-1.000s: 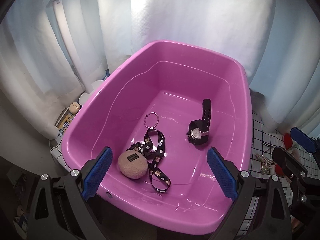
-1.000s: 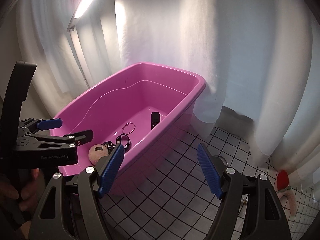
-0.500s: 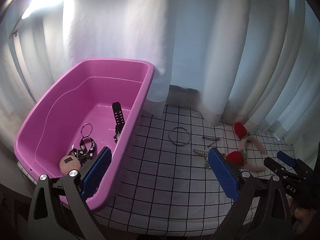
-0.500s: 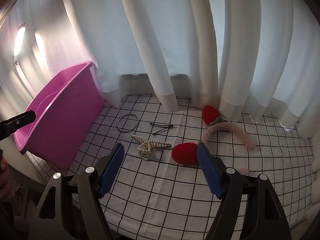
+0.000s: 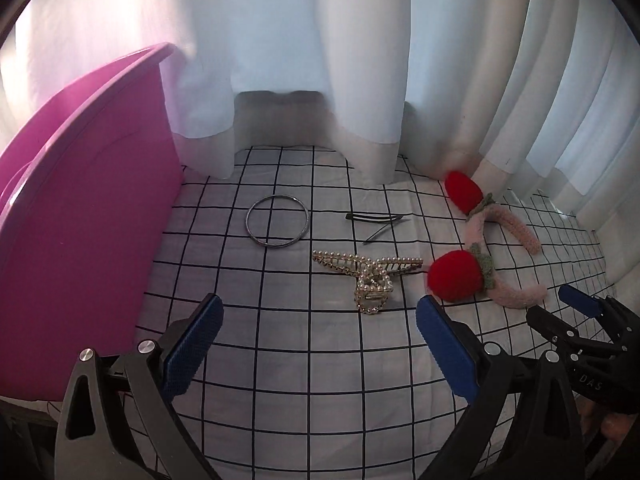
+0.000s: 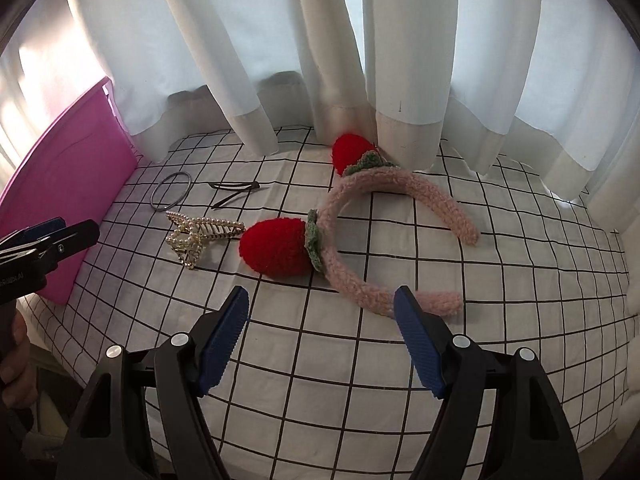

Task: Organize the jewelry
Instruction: 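Withdraw both tools from the tub back over the remaining jewelry, then grasp the pearl hair claw with the left tool while the right tool grasps the strawberry headband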

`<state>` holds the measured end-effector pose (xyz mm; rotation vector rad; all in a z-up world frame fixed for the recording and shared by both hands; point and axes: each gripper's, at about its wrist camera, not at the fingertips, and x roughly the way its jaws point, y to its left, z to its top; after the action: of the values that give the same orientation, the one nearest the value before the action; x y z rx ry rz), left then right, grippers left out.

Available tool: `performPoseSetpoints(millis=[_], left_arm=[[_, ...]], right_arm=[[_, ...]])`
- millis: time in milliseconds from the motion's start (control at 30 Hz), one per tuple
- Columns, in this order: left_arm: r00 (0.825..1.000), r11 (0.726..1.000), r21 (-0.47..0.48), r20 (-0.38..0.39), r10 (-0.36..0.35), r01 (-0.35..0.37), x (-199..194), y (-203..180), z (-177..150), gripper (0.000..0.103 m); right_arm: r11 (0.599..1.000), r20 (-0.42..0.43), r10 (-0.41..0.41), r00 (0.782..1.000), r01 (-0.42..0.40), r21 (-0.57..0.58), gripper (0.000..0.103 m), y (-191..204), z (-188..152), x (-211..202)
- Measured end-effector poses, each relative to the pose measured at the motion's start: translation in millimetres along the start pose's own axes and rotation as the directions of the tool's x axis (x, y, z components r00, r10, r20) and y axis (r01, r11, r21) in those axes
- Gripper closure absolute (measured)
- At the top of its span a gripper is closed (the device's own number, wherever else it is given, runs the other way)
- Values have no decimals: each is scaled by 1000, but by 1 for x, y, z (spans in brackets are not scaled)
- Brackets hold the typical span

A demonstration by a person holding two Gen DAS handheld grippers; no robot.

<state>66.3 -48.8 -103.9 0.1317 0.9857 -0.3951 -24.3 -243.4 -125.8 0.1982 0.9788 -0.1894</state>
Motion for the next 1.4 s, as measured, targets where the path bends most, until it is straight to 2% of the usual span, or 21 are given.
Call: performPoseSetpoints(millis=[233, 400, 1133, 1400], left_arm=[[998, 1000, -3, -58, 8, -8, 50, -11, -7, 8], [997, 1000, -1, -71, 16, -16, 69, -18, -7, 8], [992, 998, -7, -113, 62, -64, 115, -25, -5, 8], [994, 998, 5, -85, 68, -67, 118, -27, -5, 7]], right_arm=[[998, -9, 6, 1000, -7, -55, 31, -11, 3, 39], [991, -17, -4, 1000, 2, -133, 31, -14, 8, 57], [981, -25, -25, 999, 19, -192, 31, -16, 8, 96], [983, -15, 9, 1000, -12, -181, 31, -19, 12, 105]])
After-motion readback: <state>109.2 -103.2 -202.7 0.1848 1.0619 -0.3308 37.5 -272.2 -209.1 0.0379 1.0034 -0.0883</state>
